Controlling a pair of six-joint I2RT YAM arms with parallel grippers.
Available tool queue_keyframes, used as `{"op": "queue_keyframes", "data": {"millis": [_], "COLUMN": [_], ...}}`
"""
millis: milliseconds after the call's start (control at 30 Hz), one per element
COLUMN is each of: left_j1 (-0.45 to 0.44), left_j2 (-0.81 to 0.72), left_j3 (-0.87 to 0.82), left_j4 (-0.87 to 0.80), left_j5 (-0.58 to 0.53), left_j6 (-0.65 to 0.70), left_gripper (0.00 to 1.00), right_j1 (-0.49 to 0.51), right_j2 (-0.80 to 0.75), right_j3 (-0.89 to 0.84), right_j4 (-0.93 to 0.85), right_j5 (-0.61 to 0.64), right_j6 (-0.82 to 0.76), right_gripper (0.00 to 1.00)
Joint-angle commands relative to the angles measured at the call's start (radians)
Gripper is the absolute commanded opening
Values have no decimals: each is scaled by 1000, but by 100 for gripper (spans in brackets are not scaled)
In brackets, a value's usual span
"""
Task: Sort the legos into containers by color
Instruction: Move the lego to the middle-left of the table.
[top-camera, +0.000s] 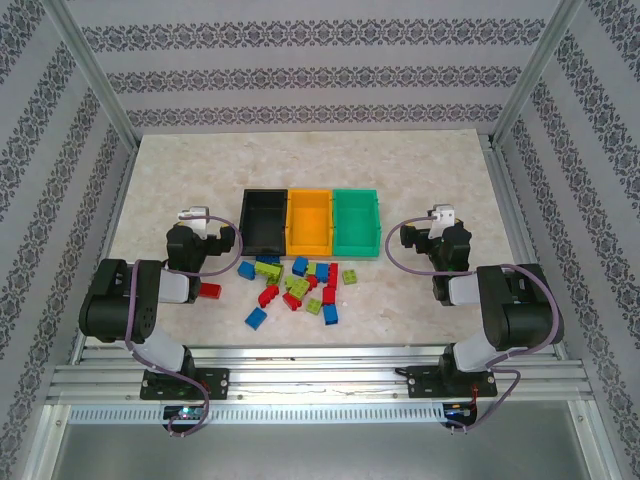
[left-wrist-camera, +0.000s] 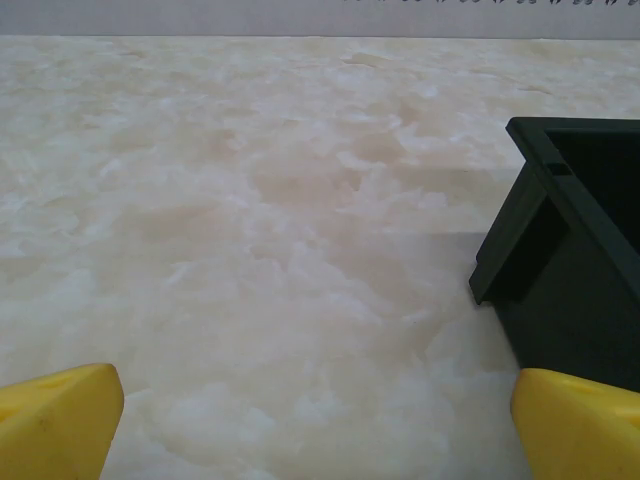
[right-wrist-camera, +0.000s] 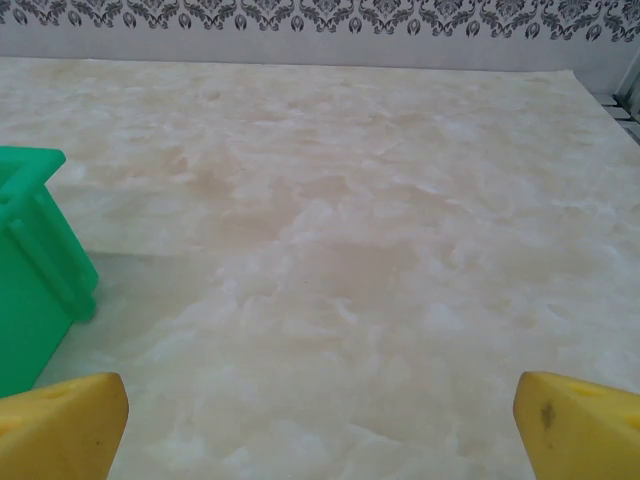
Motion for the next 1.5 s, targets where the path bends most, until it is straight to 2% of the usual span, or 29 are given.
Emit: {"op": "queue_keyframes", "data": {"millis": [0, 1300, 1467], "left_j1": [11, 10, 10], "left_j2": [-9, -8, -9], "left_j3": [14, 16, -7], "left_j4": [-12, -14, 28], "left_j5": [11, 33, 81], "left_j6": [16, 26, 39], "left_gripper": [99, 99, 99], "right_j1": [-12, -11, -9], "right_j2": [-2, -1, -3], "right_j3": [12, 11, 12], "right_j4": [13, 9, 15], "right_j5": [-22, -22, -7], "right_j6": [16, 17, 17], "right_gripper": [98, 98, 98]}}
